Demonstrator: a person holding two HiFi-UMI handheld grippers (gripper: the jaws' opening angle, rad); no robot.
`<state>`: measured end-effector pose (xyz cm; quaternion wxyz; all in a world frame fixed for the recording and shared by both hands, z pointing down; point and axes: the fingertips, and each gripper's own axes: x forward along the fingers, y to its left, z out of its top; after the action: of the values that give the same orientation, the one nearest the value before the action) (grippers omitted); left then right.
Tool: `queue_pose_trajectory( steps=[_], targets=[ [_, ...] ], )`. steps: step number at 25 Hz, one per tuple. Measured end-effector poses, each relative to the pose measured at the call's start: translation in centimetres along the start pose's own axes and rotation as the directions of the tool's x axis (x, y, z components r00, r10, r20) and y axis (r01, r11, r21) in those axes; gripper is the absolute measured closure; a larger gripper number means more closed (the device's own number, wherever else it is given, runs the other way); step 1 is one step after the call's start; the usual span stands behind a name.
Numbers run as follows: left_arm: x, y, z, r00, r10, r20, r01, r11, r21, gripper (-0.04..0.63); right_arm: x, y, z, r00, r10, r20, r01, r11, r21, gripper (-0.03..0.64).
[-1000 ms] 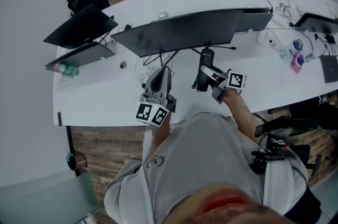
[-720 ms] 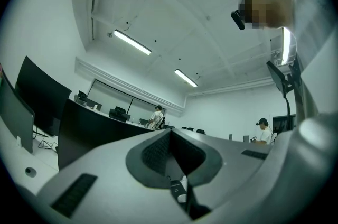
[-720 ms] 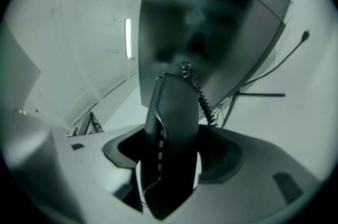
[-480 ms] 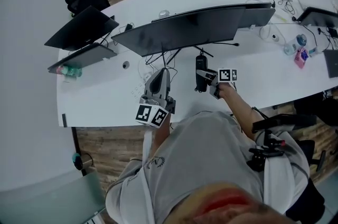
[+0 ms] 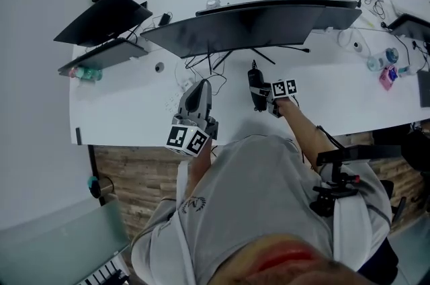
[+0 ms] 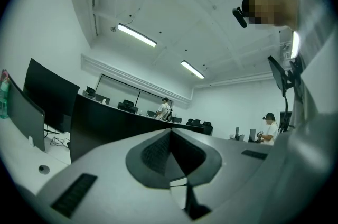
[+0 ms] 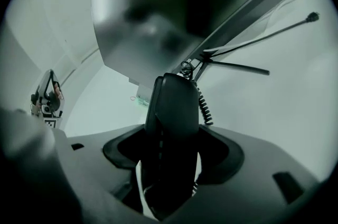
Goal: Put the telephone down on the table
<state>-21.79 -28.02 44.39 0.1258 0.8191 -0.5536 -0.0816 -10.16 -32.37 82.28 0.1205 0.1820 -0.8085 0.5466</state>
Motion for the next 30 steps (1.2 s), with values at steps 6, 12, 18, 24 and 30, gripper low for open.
queue_pose_trajectory(
  steps=[6,12,18,24,30],
  targets=[
    [0.1,0.9,0.0,1.0,0.027,-0.009,-0.027,1.0,0.011,0.584,1.1,-2.4,-1.0,0.998,-0.029,-0.054,0.03,0.999,0.017,0.322],
    [0.5,1.1,-0.4,0.998,0.042,-0.04,-0.041,0.999,0.018,0.584,1.8,-4.6,-2.9,0.988,-0.055,-0.143,0.06,0.998,0.034,0.322],
    [1.6,1.1,-0.6,0.998,0.036,-0.058,-0.034,0.999,0.023,0.584,1.9,-7.0,-3.6,0.978,-0.092,-0.187,0.105,0.993,0.057,0.321],
    [1.9,0.6,-1.0,0.997,0.028,-0.073,-0.026,0.999,0.03,0.584,1.4,-7.8,-4.0,0.98,-0.066,-0.19,0.08,0.995,0.065,0.321],
    [2.0,0.7,-1.0,0.997,0.035,-0.071,-0.033,0.999,0.029,0.584,1.2,-8.0,-4.4,0.961,-0.18,-0.208,0.175,0.984,-0.044,0.319]
  ],
)
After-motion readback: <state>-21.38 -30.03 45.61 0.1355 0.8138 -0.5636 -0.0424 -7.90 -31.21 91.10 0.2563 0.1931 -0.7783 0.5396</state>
